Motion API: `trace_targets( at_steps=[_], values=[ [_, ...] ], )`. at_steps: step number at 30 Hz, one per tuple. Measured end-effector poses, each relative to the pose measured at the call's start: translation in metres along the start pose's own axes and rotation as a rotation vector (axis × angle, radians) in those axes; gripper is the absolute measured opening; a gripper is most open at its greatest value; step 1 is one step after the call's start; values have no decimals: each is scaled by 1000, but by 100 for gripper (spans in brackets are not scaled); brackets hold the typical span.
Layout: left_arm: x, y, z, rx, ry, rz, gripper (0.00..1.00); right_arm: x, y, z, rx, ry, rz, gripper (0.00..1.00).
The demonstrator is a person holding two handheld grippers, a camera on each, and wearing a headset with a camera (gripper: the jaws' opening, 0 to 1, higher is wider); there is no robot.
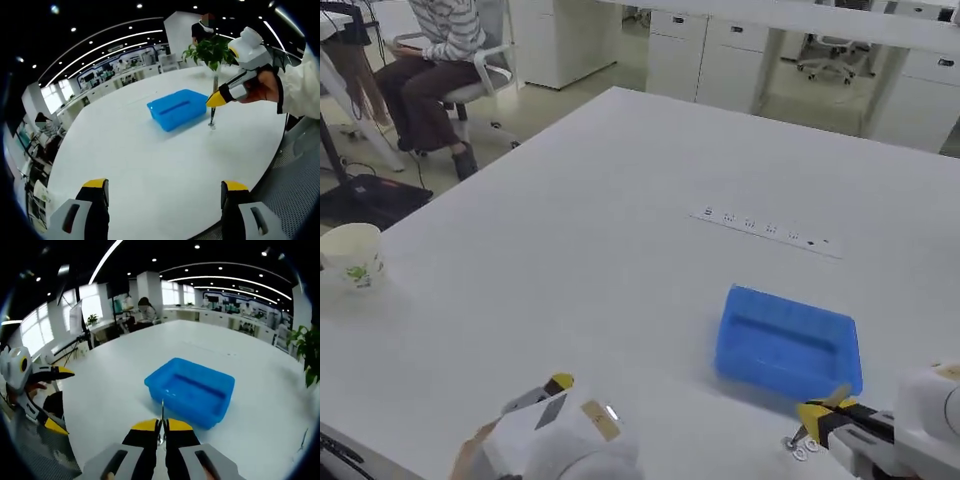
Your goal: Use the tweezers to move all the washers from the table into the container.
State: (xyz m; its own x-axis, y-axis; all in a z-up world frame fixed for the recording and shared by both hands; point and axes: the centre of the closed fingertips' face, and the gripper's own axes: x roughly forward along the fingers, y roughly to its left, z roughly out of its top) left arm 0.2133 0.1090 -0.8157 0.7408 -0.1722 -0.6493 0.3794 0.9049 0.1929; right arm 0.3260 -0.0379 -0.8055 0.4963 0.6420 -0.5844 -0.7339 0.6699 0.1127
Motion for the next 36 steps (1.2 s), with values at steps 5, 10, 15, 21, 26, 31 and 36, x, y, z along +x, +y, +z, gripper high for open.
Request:
trace_targets(
  at_steps=[5, 10, 15, 21, 26, 31, 36],
  values=[
    [0, -3, 1, 7, -6, -12, 95, -9, -3, 17, 52, -45, -1, 1],
    [0, -4, 1, 13, -6, -16, 95, -15, -11, 32, 40, -69, -29, 1],
    [0, -3, 1, 18, -3, -10, 94, -17, -16, 43, 40, -90, -27, 1],
    [0, 0, 2, 12, -10, 2, 94, -14, -14, 54, 26, -102, -18, 1],
    [1, -1, 2, 28, -6, 4, 94, -12, -12, 64, 7, -115, -25, 1],
    [-1, 0, 4, 21, -12, 5, 93, -8, -18, 71, -7, -118, -34, 1],
    [-1, 0, 3, 5, -14, 0, 93, -6, -20, 81, -15, -134, -46, 1]
  ],
)
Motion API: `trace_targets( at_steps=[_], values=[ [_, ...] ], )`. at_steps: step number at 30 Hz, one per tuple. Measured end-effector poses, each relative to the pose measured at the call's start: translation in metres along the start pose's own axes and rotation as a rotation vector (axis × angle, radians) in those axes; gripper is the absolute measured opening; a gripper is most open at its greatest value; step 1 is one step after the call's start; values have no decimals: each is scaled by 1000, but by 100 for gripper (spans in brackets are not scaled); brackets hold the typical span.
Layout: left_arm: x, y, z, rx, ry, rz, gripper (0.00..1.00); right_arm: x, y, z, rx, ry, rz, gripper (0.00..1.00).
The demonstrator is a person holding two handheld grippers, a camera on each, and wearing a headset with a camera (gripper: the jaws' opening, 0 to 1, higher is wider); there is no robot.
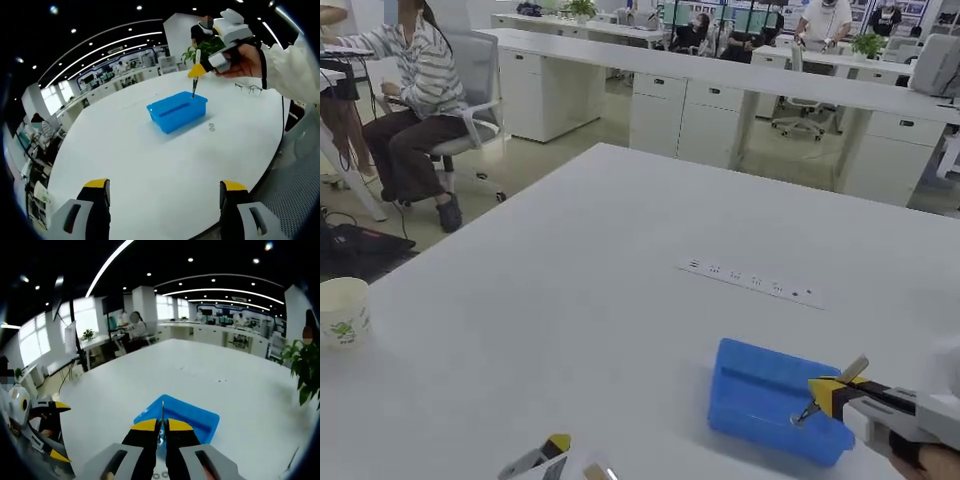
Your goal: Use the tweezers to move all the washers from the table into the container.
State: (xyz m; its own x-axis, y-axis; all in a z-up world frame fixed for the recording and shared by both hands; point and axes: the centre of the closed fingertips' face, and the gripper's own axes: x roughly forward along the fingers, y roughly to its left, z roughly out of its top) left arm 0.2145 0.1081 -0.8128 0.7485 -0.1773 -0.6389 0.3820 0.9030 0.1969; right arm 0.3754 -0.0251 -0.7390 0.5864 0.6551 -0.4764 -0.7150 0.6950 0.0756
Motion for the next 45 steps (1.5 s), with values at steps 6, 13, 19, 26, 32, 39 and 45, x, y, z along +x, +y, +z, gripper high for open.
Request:
trace_targets(
  at_steps=[6, 13, 19, 26, 32, 39, 45],
  values=[
    [0, -2, -1, -1, 2, -9, 93, 11, -3, 4, -12, -4, -5, 1],
    [1, -2, -3, -13, 13, -15, 93, 27, 2, 1, -33, 15, 12, 1],
    [1, 0, -6, -26, 25, -7, 93, 41, 4, -9, -48, 39, 37, 1],
    [2, -1, -9, -25, 42, -10, 92, 53, 1, -18, -49, 61, 51, 1],
    [3, 0, -12, -35, 56, -10, 91, 63, -4, -28, -54, 95, 39, 1],
    [3, -1, -13, -36, 62, -16, 92, 68, -6, -32, -54, 95, 37, 2],
    [3, -2, -14, -35, 70, -15, 93, 75, -11, -39, -68, 107, 22, 2]
  ],
)
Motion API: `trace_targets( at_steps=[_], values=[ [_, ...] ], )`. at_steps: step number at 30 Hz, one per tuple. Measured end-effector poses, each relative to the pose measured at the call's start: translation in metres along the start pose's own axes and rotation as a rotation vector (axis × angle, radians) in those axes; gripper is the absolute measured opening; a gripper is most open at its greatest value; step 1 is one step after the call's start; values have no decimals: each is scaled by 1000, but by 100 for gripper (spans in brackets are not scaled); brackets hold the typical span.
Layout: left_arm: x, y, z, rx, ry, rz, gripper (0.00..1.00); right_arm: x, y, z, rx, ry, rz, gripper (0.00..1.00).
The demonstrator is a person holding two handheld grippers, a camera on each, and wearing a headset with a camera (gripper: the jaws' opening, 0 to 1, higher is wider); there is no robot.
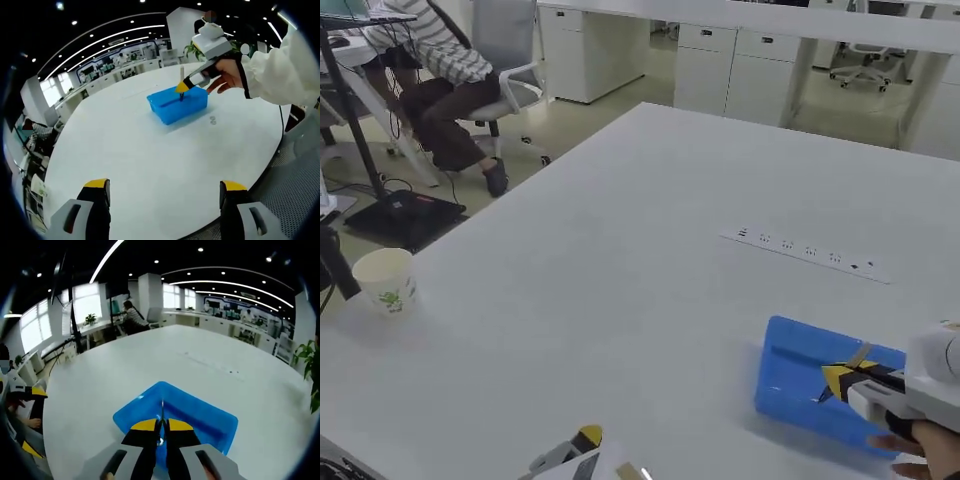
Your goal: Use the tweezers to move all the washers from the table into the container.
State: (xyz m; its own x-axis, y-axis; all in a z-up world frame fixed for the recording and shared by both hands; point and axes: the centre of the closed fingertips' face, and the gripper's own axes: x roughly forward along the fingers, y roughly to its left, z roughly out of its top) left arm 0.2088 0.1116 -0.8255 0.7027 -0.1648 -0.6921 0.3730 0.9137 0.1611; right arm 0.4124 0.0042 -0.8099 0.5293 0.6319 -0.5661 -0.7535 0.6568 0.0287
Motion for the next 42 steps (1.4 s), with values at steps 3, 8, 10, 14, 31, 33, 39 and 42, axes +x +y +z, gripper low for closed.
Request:
trace_targets(
  at_steps=[3, 8, 10, 14, 31, 33, 39, 42],
  values=[
    [0, 0, -1, 5, 4, 5, 92, 2, 0, -3, -21, 6, -4, 2],
    [0, 1, 0, 5, 4, 11, 92, 3, 0, -5, -31, 15, -1, 2],
    [0, 1, 0, 7, 3, 11, 92, 4, 0, -7, -31, 17, 1, 2],
    [0, 1, 0, 11, 4, 11, 91, 7, -2, -10, -26, 15, 8, 2],
    [0, 2, 1, 12, -1, 18, 91, 7, -16, -10, -16, 26, -12, 3],
    [-1, 3, 1, 11, -2, 21, 91, 2, -17, -4, -23, 8, -21, 3],
    [0, 2, 2, 15, -6, 19, 91, -14, -14, 10, -19, -37, -14, 2],
    [-1, 3, 2, 16, -8, 23, 91, -28, -8, 20, -14, -72, -6, 2]
  ],
)
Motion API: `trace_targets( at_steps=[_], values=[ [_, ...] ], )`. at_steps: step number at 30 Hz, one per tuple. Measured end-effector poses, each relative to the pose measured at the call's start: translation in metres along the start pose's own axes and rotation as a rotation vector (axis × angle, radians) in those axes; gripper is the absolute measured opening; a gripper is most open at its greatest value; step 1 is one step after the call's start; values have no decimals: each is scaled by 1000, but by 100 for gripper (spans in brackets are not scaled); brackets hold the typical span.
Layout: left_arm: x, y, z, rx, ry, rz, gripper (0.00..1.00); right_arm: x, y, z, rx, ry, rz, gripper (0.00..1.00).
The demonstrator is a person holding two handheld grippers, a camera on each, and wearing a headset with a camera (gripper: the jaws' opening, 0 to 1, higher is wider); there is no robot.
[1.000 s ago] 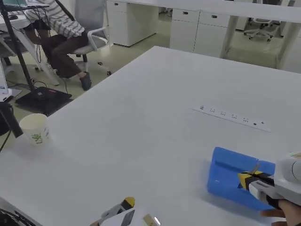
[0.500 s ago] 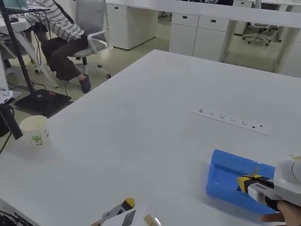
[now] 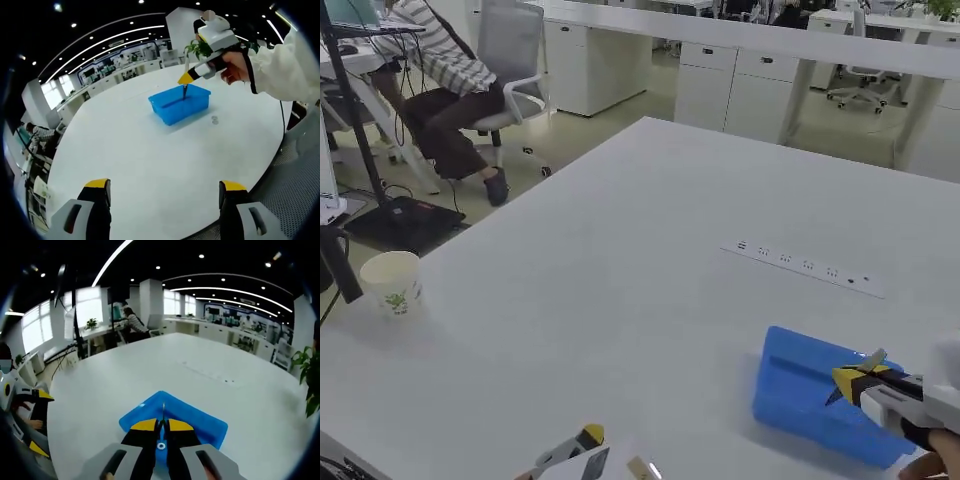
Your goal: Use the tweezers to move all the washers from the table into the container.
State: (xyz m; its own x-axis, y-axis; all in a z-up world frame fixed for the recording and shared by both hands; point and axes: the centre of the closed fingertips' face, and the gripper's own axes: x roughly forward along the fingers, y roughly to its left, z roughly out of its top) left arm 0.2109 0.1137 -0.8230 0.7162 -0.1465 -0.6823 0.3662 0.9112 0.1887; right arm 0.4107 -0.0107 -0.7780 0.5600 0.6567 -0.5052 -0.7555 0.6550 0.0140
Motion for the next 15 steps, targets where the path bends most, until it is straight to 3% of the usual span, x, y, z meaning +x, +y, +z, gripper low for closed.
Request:
trace_targets(
  at_steps=[2, 4, 8, 12, 15],
  values=[
    [0, 1, 0, -3, 0, 2, 91, -9, 4, 7, 12, -30, 10, 2],
    [0, 1, 0, -5, 0, 2, 91, -26, 22, 17, 25, -56, 16, 2],
    [0, 1, -1, -2, 4, 4, 91, -41, 31, 20, 22, -74, 16, 2],
    [0, 1, -1, -3, 3, 5, 91, -54, 38, 12, 1, -66, 10, 2],
    [0, 1, -2, -3, 7, 5, 91, -59, 39, -5, -21, -38, -4, 2]
  ],
)
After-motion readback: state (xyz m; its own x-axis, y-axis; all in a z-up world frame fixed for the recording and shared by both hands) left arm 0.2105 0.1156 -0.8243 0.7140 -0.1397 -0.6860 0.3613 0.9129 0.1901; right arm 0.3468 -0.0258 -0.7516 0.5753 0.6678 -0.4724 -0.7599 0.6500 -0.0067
